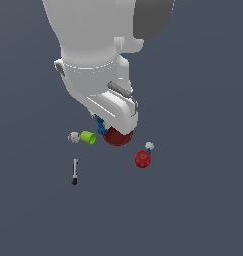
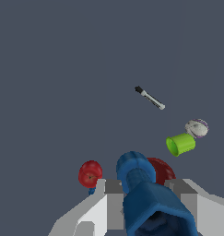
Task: Pick up a designated object from a clutter of objects.
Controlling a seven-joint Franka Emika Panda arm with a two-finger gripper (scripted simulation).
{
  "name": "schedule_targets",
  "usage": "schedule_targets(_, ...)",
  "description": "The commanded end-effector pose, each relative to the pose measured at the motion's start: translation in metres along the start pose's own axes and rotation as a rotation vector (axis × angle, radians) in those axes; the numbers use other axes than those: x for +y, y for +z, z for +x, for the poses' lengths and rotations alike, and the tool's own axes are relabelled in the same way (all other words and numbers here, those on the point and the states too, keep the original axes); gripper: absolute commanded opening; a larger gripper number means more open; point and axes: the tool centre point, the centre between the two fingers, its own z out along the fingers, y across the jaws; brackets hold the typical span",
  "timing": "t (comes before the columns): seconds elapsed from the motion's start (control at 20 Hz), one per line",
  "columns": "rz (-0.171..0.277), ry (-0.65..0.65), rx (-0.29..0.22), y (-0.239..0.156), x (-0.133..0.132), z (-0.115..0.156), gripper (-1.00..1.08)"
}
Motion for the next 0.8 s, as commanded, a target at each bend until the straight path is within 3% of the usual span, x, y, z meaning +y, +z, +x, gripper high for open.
schedule_targets(0.0, -0.001, 0.000, -0.001, -0.023, -0.005, -0.006, -1.00)
schedule_targets(0.35, -0.001, -0.001, -0.001, -0.066, -0.016, -0.014, -1.00)
schedule_targets(0.75, 0.000, -0.001, -0.002, -0.082, -0.021, -0.016, -1.00)
